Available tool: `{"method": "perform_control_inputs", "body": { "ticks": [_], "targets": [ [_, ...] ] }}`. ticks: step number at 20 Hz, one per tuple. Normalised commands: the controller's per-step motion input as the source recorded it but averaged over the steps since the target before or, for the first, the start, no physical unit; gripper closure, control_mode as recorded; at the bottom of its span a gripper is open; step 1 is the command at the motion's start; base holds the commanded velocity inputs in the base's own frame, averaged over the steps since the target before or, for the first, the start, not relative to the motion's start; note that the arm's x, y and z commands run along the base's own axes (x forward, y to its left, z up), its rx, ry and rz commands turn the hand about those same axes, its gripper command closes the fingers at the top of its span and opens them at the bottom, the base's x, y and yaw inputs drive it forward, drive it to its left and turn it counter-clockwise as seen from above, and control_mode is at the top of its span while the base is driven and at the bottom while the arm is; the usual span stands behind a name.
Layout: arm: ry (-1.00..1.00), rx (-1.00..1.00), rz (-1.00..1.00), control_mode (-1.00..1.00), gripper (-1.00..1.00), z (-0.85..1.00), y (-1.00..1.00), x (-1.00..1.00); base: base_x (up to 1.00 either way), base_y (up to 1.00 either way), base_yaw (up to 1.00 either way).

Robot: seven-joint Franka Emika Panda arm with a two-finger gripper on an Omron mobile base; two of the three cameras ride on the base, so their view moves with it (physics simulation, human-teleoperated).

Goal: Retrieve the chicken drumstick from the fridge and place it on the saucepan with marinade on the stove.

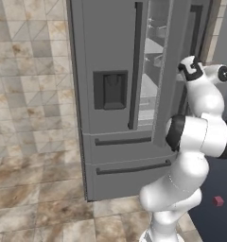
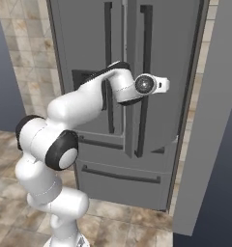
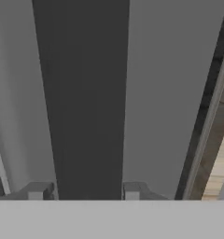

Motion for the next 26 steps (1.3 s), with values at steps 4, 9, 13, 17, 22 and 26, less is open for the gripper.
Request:
{"method": "perform_control_inputs", "body": {
  "ticks": [4, 9, 13, 17, 22, 26],
  "targets": [
    [0.00, 0.01, 0.00, -1.00, 1.00, 0.40, -1.00, -0.82, 0.00, 0.00, 0.00],
    [0.00, 0.00, 0.00, -1.00, 1.00, 0.21, -0.94, -0.66, 0.00, 0.00, 0.00],
    [-0.06, 0.00, 0.01, -1.00, 1.00, 0.02, -0.40, -0.26, 0.00, 0.00, 0.00],
    [-0.06, 0.00, 0.00, -1.00, -1.00, -0.02, 0.14, -0.07, 0.00, 0.00, 0.00],
    [-0.28, -0.06, 0.00, -1.00, -1.00, 0.00, 0.44, -0.58, 0.00, 0.00, 0.00],
    [-0.27, -0.11, -0.01, -1.00, -1.00, 0.27, 0.54, -0.88, 0.00, 0.00, 0.00]
  ]
}}
